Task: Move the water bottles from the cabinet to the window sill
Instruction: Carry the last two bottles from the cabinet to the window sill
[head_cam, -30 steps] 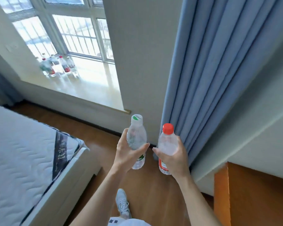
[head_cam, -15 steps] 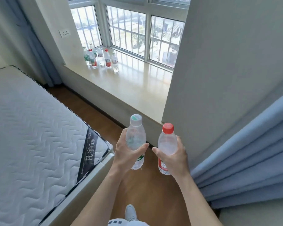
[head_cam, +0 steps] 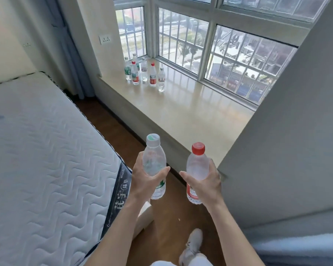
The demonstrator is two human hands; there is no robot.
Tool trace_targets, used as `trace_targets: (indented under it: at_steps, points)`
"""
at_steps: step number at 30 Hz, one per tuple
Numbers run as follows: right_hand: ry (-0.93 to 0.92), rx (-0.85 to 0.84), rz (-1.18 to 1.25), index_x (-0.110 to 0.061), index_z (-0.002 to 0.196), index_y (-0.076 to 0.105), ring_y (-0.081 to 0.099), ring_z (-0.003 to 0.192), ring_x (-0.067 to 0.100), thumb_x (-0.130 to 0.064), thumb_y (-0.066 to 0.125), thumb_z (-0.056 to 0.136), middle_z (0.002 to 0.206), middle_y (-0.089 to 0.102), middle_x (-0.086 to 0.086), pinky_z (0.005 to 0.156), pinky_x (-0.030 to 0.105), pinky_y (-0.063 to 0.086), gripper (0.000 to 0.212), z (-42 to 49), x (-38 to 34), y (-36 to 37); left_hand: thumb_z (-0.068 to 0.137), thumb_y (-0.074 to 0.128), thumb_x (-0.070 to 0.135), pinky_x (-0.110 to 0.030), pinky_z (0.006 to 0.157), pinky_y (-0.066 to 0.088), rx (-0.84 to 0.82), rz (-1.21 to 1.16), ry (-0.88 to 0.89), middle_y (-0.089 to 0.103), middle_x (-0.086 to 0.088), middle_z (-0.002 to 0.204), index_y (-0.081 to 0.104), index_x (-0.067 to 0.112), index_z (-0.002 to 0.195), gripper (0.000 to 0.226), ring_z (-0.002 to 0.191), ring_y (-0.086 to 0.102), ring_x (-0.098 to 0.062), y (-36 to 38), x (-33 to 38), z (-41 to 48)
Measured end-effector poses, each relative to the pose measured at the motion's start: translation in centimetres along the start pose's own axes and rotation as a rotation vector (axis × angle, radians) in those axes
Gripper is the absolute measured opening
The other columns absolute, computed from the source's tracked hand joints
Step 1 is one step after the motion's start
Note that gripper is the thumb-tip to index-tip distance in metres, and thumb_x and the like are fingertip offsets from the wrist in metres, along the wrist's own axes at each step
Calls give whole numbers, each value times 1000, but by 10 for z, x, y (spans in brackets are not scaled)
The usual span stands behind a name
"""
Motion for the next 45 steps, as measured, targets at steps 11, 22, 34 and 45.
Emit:
trace_targets:
  at_steps: [11, 22, 34, 45]
  points:
    - [-35, -185, 22, -28, 102, 55, 63, 88, 11, -63, 78, 55, 92, 63, -10, 74, 33, 53, 63, 174, -13, 81, 71, 85, 29, -2, 72, 47, 216, 96, -44, 58, 11, 106, 48, 30, 119, 60, 103, 54, 3, -13, -29, 144]
    - [-41, -318, 82, -29, 99, 54, 64, 92, 16, -48, 84, 61, 92, 63, -9, 83, 43, 55, 52, 375, -40, 134, 70, 83, 33, 4, 69, 40, 436, 119, -143, 55, 14, 106, 47, 31, 121, 63, 104, 51, 12, -7, -27, 283]
    - [-126, -515, 60, -35, 100, 54, 63, 90, 9, -41, 88, 69, 92, 63, -13, 79, 34, 54, 47, 438, -65, 260, 60, 77, 43, 4, 73, 39, 610, 92, -218, 52, 22, 111, 43, 40, 122, 70, 105, 49, 14, -63, -55, 348]
    - [-246, -622, 78, -34, 111, 58, 66, 94, 11, -51, 85, 63, 99, 67, -12, 84, 40, 57, 58, 528, -164, 444, 61, 77, 41, 2, 68, 42, 694, 56, -195, 55, 22, 104, 44, 51, 107, 57, 100, 52, 13, -203, -88, 491]
Point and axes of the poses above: each hand's wrist, its own z-axis towards the middle knuckle, its own y-axis out of the palm, x = y × z, the point moved 10 cm from there along z, towards the middle knuckle
